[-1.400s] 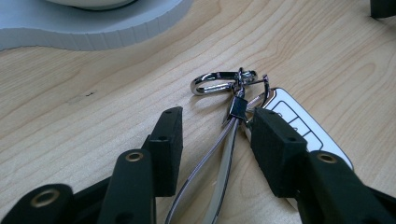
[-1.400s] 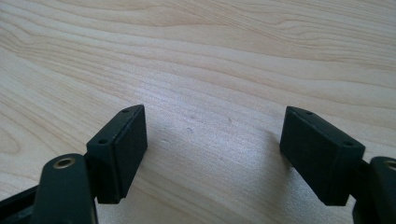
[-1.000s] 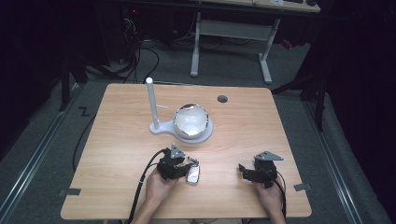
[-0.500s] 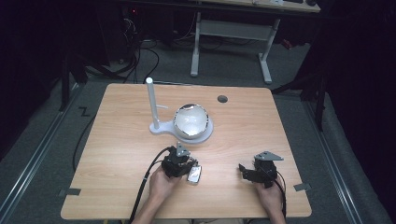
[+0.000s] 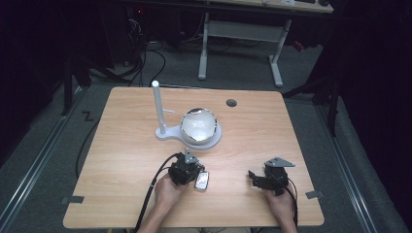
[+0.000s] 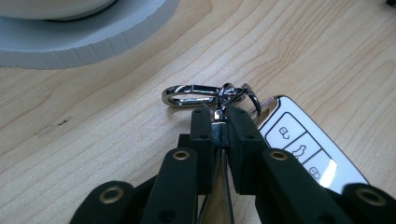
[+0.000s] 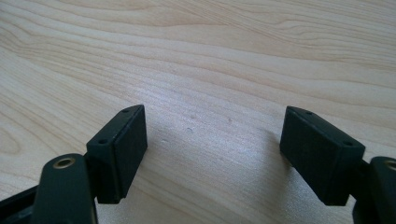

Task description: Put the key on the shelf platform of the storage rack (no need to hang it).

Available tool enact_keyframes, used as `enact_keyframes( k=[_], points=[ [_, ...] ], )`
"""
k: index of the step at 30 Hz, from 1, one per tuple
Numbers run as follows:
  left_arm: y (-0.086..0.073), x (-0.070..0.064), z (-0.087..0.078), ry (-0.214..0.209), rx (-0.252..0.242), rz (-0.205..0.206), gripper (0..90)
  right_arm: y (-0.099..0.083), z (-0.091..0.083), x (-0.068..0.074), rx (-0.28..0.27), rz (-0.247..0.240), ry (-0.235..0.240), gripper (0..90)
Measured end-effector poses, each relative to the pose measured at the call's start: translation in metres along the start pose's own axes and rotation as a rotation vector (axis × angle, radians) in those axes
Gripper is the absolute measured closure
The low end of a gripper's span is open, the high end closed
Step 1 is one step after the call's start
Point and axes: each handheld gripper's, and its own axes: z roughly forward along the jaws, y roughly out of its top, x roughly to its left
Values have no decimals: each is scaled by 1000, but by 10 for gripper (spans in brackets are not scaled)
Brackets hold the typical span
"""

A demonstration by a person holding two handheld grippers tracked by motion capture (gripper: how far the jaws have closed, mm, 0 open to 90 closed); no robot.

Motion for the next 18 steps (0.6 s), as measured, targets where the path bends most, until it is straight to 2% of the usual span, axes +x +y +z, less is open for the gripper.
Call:
enact_keyframes(
  k=[1,7,8,9,11,15,18],
  points=[
    [1,0,-1,-1,12,-12,816,0,0,0,0,0,0,234],
    [5,-2,-3,-3,15,-55,818,0,0,0,0,0,0,234],
    [6,-2,-3,-15,17,-45,818,0,0,0,0,0,0,234],
    [7,-3,-5,-18,18,-58,818,0,0,0,0,0,0,233],
    [9,-3,-7,-28,20,-58,819,0,0,0,0,0,0,233],
    [11,-5,-13,-26,12,-70,818,0,0,0,0,0,0,234],
    [11,-6,-17,-28,7,-56,818,0,0,0,0,0,0,233]
  ],
)
